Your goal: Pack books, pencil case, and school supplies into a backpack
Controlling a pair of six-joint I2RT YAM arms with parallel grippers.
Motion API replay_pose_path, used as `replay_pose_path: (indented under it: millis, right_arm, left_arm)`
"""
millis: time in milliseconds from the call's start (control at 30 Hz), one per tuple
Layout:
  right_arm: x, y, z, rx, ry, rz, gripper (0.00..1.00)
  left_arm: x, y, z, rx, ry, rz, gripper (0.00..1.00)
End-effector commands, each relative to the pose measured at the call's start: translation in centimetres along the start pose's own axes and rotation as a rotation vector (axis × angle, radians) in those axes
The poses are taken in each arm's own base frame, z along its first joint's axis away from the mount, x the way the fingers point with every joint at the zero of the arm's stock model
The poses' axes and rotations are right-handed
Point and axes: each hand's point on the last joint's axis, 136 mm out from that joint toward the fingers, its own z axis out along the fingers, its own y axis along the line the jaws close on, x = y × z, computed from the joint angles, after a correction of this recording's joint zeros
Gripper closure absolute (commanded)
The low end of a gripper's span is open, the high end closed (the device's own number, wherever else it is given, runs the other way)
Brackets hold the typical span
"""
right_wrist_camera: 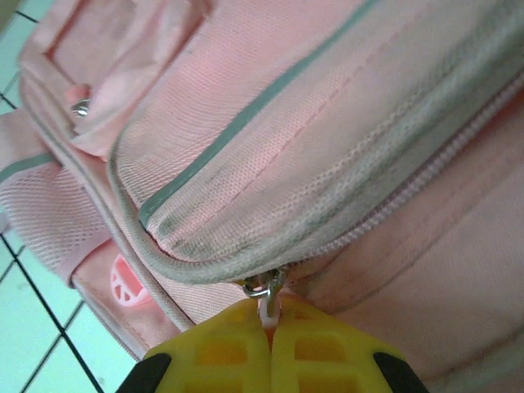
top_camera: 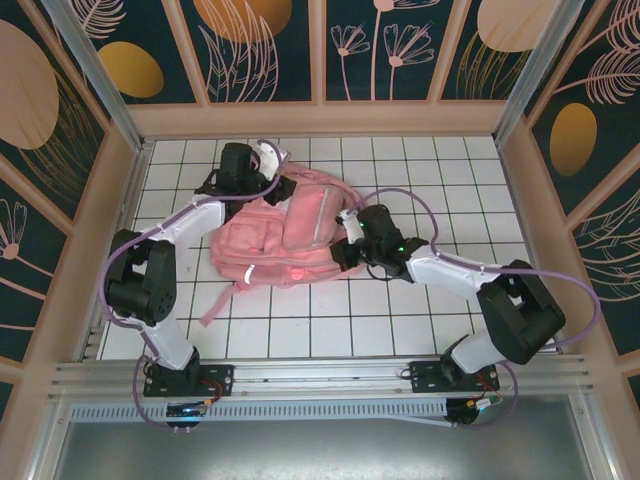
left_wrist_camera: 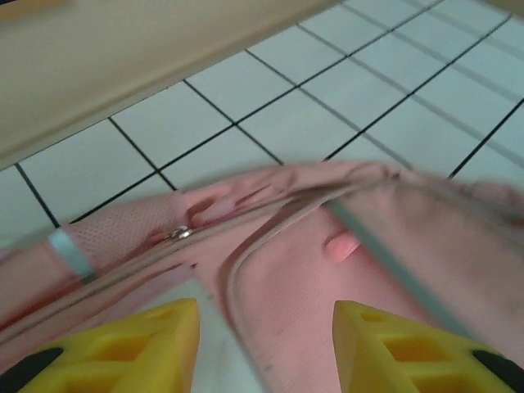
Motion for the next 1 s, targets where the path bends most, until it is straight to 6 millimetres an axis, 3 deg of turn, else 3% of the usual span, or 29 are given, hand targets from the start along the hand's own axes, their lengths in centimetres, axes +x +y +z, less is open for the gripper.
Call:
replay_pose_path:
  millis: [0, 67, 100, 167, 267, 567, 600, 667, 733, 967]
  right_arm:
    - [-2.7, 2.5, 0.9, -0.075, -0.048, -0.106, 1.0]
    - [-2.6, 3.1, 1.6, -0.096, -0.037, -0.132, 1.0]
    - [-2.6, 3.4, 1.7, -0.107, -0.035, -0.144, 1.0]
    - [-2.4, 3.9, 1.6, -0.131, -0.036, -0.155, 1.0]
    - [-2.3, 4.6, 1.4, -0.165, -0.037, -0.174, 1.0]
    - [-2.3, 6.6, 1.0, -0.22, -0.042, -0.222, 1.0]
    - [-2.4, 6.6, 0.9, -0.22, -0.045, -0.222, 1.0]
    - [-2.3, 6.5, 0.8, -0.212, -0.046, -0.223, 1.0]
    - [-2.3, 5.3, 0.8, -0.161, -0.048, -0.203, 1.0]
    - [-3.5, -6.5, -0.4, 0.128, -0.08, 0.004, 1.0]
  left_arm:
    - [0.0, -6.0, -3.4, 0.192, -0.013, -0.066, 0.5]
    - [1.8, -10.6, -5.9, 0.314, -0.036, 0.14, 0.46]
    - [4.1, -12.7, -7.1, 0.397, -0.029, 0.242, 0.43]
    - [6.1, -14.0, -8.4, 0.408, -0.05, 0.395, 0.35]
    - [7.5, -13.2, -8.0, 0.327, -0.034, 0.508, 0.33]
    - [11.1, -11.2, -3.9, 0.251, 0.108, 0.621, 0.39]
    - [11.2, -10.8, -3.6, 0.234, 0.109, 0.638, 0.41]
    - [11.5, -10.1, -3.3, 0.199, 0.122, 0.669, 0.66]
    - [11.6, -9.6, -3.1, 0.176, 0.14, 0.698, 1.0]
    - [16.2, -10.2, -4.2, 0.289, 0.259, 0.892, 1.0]
